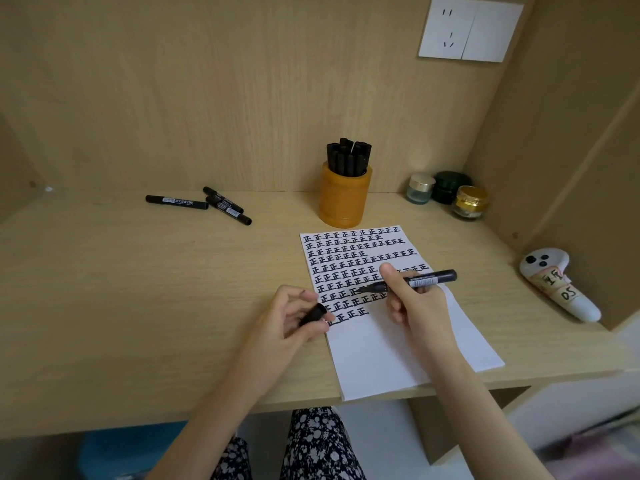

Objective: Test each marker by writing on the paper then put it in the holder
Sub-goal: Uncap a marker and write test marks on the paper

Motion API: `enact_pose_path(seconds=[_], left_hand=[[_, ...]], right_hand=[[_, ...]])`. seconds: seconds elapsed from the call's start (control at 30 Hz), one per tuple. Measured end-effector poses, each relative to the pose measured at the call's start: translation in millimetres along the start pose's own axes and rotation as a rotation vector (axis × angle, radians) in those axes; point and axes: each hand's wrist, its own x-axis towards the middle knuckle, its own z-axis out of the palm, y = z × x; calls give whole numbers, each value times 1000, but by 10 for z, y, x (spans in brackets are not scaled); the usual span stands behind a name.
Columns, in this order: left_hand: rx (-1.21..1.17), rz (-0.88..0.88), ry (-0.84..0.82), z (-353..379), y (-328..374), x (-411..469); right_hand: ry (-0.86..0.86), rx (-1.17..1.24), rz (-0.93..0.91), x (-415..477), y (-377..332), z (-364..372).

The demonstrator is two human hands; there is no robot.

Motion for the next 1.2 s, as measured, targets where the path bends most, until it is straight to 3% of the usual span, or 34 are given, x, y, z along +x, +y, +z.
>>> enact_pose_path(seconds=[0.2,0.4,0.6,0.77,1.2], left_hand=[[-81,6,99,-18,-29,22],[-127,31,111,-14,-16,27],[-133,51,136,-17,-15,23],[-142,64,173,-8,7,-11],[-129,54,204,-28,16,-3]], right_hand=[[-203,188,46,-97,-62,156],[-167,4,3,-133,-61,228],[-339,-118,-14,-178,-32,278],[-290,-169,-28,-147,-14,285],[-354,-129,-26,-116,77,332]])
